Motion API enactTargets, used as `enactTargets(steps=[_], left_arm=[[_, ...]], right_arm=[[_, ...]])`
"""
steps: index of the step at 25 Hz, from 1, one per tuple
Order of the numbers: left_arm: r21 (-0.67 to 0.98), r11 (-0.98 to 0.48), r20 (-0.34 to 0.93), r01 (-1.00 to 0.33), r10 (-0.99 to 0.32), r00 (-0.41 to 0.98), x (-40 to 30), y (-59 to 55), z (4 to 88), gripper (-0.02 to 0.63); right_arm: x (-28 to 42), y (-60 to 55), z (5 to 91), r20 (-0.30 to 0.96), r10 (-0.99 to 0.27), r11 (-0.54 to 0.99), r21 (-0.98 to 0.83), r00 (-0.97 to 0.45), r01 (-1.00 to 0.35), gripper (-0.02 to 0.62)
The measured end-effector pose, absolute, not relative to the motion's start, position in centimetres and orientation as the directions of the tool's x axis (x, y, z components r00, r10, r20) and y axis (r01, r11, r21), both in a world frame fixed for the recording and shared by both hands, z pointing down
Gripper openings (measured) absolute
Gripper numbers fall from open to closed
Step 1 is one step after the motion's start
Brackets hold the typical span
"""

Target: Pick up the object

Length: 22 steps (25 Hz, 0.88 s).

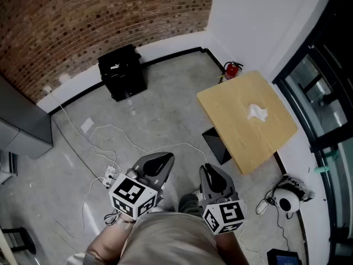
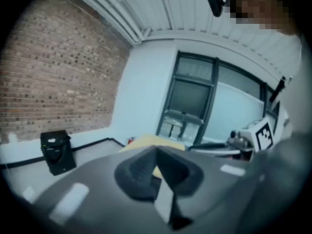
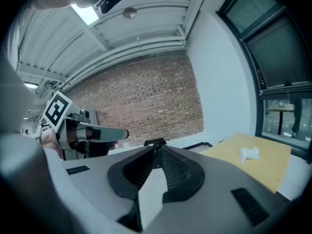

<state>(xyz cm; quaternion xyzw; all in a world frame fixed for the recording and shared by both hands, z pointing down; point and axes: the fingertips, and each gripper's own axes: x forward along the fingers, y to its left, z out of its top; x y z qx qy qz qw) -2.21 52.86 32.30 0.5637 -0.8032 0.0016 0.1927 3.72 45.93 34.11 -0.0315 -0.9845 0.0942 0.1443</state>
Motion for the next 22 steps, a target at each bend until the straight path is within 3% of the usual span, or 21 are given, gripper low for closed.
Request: enactTargets(steps=[10,22], left_arm=[[0.181,0.109,0.320,-0.977,-0.946,-0.046,0.3,28.1,32.8,-0.001],[0.136,-0.246,0.555,-0.960,-0.783,0.279,-6.5,7.3,42.8,0.122]], right_arm=[[6.6,21.6,34.0,0.265,-0.149,0.955,-0.213,-0.953,-0.209,0.031],[7.6,5.3,39.2,0.401,-0.495,0.763,-0.223,-0.771,-0.606,0.031]])
